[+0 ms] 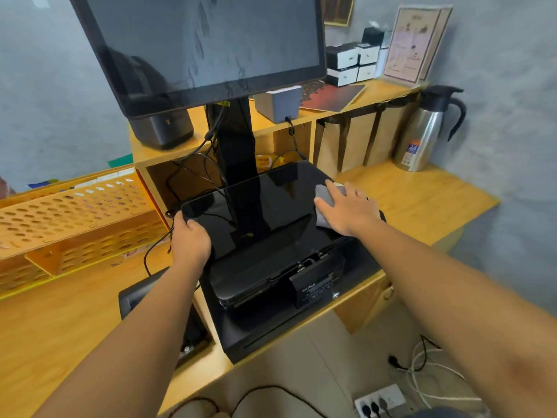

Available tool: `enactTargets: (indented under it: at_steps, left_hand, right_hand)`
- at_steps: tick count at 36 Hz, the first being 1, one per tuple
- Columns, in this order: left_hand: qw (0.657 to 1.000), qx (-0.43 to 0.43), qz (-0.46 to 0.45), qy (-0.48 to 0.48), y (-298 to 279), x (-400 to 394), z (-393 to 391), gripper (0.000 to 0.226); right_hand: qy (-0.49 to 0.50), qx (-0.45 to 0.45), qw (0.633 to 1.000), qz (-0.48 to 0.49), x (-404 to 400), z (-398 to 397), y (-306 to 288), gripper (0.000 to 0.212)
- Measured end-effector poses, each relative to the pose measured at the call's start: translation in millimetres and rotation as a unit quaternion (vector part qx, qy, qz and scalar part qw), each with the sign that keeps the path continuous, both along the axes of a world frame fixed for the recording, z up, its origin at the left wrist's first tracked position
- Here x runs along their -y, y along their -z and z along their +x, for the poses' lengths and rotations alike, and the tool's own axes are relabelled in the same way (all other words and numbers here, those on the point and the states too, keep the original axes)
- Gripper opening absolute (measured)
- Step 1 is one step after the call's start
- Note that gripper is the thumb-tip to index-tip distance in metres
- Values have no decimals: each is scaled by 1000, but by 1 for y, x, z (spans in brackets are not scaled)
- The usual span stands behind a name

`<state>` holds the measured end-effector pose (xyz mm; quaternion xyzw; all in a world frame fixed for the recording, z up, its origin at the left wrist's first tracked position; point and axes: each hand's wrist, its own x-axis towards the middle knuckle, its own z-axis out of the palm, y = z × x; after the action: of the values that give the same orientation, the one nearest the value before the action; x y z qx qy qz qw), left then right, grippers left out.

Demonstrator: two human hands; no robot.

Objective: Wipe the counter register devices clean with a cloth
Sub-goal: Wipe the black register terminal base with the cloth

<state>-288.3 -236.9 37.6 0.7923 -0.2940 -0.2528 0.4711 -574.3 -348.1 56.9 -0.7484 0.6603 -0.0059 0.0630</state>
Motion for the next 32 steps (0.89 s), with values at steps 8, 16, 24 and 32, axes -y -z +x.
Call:
enactTargets:
  at_steps: [8, 16, 24, 32]
  left_hand:
    - [998, -51, -21, -11, -6, -3, -7, 50]
    - [997, -73, -30, -18, -7, -4, -10, 51]
    - [998, -60, -34, -13, -2, -3, -6, 52]
    - [998, -52, -43, -9, 3, 0, -2, 52]
  right_hand:
    - [109, 2, 994, 5, -40, -4, -3, 70]
    - [187, -77, 979, 34, -43, 16, -4, 73]
    - [244, -82, 966, 29, -20, 19, -9, 65]
    - [232, -86, 969, -4, 10, 13, -8, 55]
